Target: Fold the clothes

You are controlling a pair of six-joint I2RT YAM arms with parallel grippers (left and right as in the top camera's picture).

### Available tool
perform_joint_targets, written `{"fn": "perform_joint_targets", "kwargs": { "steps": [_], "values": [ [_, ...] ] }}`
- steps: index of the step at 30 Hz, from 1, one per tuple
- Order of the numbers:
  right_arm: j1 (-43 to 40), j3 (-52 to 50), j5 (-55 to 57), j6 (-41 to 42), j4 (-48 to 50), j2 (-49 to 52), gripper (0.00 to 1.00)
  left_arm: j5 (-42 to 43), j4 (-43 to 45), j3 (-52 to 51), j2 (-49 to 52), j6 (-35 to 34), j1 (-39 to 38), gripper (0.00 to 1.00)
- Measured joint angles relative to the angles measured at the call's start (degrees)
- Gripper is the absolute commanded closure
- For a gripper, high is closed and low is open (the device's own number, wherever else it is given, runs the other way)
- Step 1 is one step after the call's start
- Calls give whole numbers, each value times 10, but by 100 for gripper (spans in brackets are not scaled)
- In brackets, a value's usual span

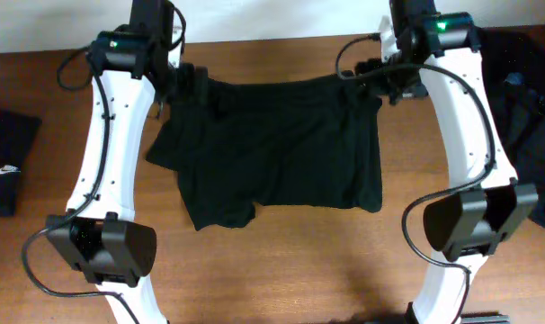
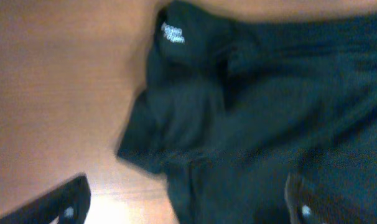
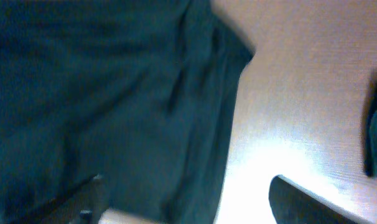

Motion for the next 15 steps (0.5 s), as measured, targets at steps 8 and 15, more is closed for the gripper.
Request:
{"fn": "perform_joint_targets", "kwargs": {
  "steps": [8, 15],
  "values": [
    [0, -29, -49, 5, -91, -1, 96, 71, -134, -2, 2, -2, -4, 11],
    [6, -125, -63, 5, -87, -1, 96, 91, -154, -48, 2, -11, -31, 99]
  ]
}}
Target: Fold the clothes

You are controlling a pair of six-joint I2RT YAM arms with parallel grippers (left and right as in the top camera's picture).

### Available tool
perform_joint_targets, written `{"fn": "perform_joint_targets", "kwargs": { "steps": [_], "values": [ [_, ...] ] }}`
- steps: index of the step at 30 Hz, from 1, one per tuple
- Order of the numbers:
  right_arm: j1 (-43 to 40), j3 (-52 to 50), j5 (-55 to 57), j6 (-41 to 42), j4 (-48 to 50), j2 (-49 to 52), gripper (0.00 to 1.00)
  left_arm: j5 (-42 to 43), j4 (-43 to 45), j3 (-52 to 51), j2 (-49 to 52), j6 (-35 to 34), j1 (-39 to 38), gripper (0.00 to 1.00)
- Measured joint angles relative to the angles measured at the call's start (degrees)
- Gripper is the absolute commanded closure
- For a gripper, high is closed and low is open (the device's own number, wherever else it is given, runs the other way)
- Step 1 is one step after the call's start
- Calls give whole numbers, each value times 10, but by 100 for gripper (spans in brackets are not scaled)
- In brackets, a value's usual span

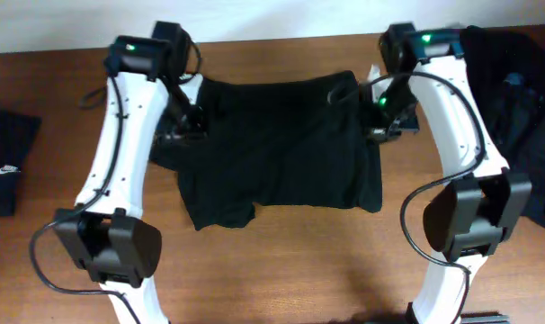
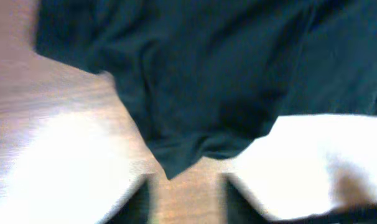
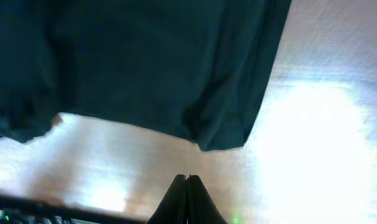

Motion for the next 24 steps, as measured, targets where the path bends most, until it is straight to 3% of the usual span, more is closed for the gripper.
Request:
{"fn": "perform_joint_targets", "kwargs": {
  "steps": [11, 24],
  "values": [
    [21, -143, -8, 0, 109, 1, 96, 29, 89, -145, 0, 0, -81, 99],
    [18, -211, -1, 0, 173, 1, 96, 31, 149, -223, 0, -2, -84, 99]
  ]
}}
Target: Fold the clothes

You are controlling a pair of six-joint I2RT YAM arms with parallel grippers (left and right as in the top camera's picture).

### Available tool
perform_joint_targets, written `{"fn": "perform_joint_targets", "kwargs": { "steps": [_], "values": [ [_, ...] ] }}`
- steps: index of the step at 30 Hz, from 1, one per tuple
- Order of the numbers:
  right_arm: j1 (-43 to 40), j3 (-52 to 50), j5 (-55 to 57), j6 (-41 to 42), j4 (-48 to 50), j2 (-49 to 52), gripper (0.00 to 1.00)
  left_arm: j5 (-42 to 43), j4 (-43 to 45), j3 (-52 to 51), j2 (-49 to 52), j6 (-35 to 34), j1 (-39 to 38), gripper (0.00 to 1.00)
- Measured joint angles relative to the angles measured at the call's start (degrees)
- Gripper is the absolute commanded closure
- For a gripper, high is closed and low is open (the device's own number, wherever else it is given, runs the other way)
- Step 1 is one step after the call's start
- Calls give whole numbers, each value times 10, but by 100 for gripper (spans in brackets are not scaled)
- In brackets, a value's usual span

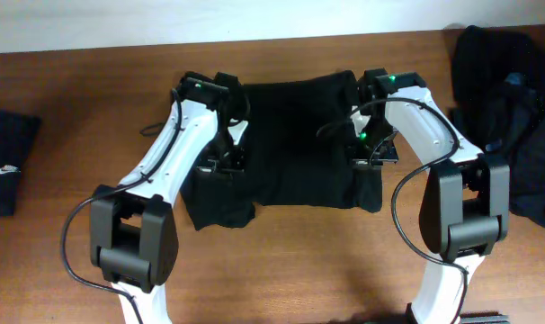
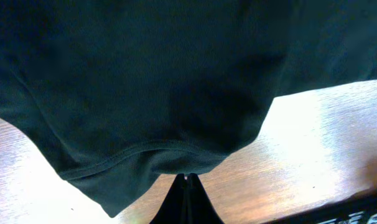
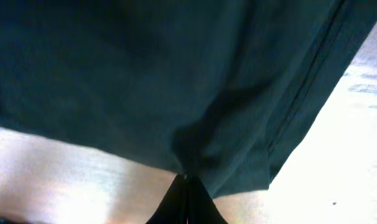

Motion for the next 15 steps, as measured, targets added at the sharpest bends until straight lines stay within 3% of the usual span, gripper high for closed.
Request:
{"fn": "perform_joint_targets", "kwargs": {
  "steps": [15],
  "values": [
    [-112, -8, -10, -19, -28, 0, 91, -19, 30, -7, 0, -12, 0, 98]
  ]
}}
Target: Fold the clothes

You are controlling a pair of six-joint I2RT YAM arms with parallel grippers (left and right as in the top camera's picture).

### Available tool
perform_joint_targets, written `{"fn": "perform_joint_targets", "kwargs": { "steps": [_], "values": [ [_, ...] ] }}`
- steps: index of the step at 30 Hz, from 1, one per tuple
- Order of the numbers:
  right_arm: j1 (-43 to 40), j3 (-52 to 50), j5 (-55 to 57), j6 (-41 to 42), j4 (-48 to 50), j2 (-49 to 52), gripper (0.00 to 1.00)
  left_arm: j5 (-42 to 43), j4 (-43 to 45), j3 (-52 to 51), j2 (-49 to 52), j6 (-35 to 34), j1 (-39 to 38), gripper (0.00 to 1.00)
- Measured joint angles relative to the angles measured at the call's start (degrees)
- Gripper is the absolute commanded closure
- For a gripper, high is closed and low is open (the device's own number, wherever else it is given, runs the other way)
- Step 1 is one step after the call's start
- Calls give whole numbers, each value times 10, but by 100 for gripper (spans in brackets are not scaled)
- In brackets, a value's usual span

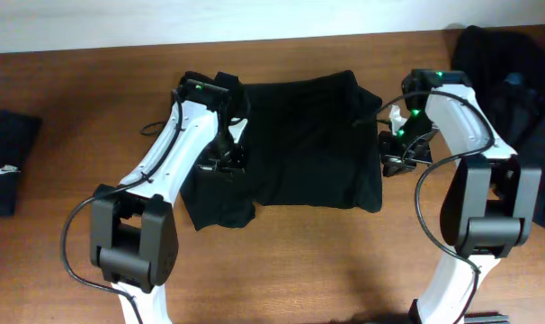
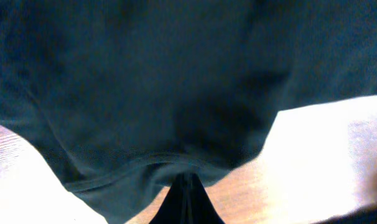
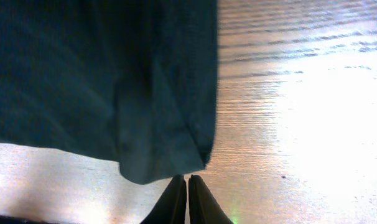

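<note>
Black shorts lie on the brown table, their far part doubled over toward the front. My left gripper rests at the garment's left edge. In the left wrist view it is shut on a bunched hem of the shorts. My right gripper is over bare wood just right of the garment's right edge. In the right wrist view it is shut with nothing in it. The folded corner of the shorts lies just beyond its tips.
A heap of dark clothes lies at the table's far right, close to the right arm. A folded black garment with a white logo lies at the left edge. Bare wood runs along the front.
My right gripper no longer pinches the shorts' right edge and has moved right onto bare table. The cloth corner lies flat. My left gripper stays shut on the left edge.
Both grippers were open at the shorts' far corners. They then stood closer to me, narrowed or shut on the far edge. Later both were shut on cloth mid-garment with the far part folded forward. Now only the left still holds.
</note>
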Motion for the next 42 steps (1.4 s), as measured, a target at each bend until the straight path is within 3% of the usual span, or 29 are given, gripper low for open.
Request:
{"fn": "perform_joint_targets", "kwargs": {
  "steps": [11, 20, 30, 42],
  "values": [
    [-1, -102, -71, -30, 97, 0, 92, -19, 7, -21, 0, -10, 0, 98],
    [1, -118, -105, -39, 104, 0, 90, -19, 7, -21, 0, -10, 0, 99],
    [35, -118, -130, -79, 134, 0, 61, -19, 7, -21, 0, -10, 0, 98],
    [41, -118, -129, -106, 146, 0, 47, -19, 6, -21, 0, -10, 0, 98]
  ]
}}
